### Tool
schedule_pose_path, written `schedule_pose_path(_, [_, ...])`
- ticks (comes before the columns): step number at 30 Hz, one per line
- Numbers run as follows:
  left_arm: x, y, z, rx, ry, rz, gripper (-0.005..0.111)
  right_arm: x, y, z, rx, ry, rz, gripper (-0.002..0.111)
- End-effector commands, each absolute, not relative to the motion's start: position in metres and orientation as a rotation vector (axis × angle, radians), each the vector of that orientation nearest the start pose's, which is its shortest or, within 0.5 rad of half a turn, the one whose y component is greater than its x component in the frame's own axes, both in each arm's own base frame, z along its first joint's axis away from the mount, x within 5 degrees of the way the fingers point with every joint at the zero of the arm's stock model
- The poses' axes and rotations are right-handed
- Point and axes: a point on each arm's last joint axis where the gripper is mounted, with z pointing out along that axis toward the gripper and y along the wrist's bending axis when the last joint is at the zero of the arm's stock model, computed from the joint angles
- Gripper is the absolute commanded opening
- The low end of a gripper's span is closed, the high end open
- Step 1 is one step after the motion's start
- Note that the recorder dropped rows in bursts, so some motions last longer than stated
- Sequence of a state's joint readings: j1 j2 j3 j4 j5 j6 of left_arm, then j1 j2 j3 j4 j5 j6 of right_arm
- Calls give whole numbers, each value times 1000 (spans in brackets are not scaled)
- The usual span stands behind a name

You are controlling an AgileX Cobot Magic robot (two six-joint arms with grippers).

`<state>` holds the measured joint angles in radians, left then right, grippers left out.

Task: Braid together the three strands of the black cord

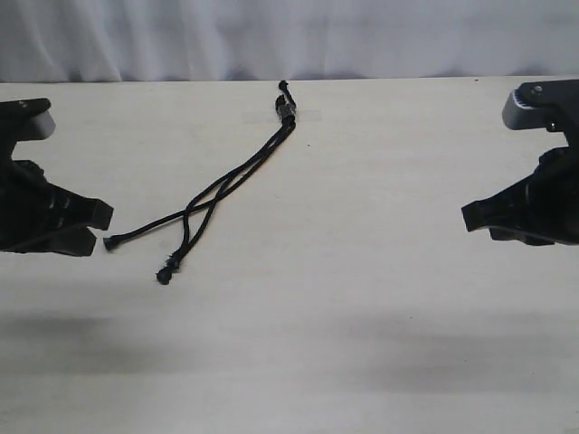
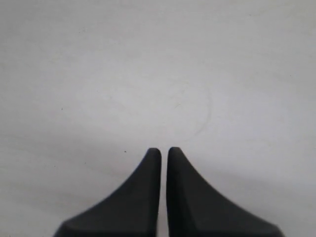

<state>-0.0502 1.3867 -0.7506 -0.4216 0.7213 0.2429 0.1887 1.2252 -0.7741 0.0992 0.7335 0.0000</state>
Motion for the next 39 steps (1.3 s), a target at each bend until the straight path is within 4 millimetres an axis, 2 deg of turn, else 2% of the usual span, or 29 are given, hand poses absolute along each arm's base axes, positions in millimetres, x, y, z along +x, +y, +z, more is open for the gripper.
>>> schedule_pose_path(1, [256, -52, 200, 51, 2734, -390, 0, 223, 50, 256, -139, 2603, 211, 4])
schedule_pose_path(5, [280, -66, 181, 94, 2799, -395, 0, 225, 55, 259, -82, 2566, 302, 4])
schedule_pose_path(9, [311, -82, 158, 143, 2869, -403, 0, 225, 55, 259, -81, 2566, 306, 4])
schedule_pose_path(14, [342, -97, 152, 202, 2894, -429, 2, 225, 55, 258, -89, 2567, 301, 4])
schedule_pose_path(21, [354, -107, 156, 365, 2844, -328, 32, 225, 55, 258, -106, 2566, 294, 4])
schedule_pose_path(27, [355, -104, 141, 416, 2880, -265, 35, 225, 55, 258, -121, 2564, 289, 4])
schedule_pose_path(30, [355, -103, 126, 417, 2924, -250, 34, 225, 55, 258, -124, 2564, 288, 4])
schedule_pose_path(33, [355, -103, 112, 419, 2973, -246, 21, 225, 55, 259, -129, 2562, 287, 4])
schedule_pose_path(36, [352, -103, 100, 417, 3022, -253, 2, 225, 55, 259, -148, 2560, 281, 4])
schedule_pose_path(39, [349, -110, 99, 447, 3031, -249, 0, 226, 55, 259, -160, 2549, 276, 4])
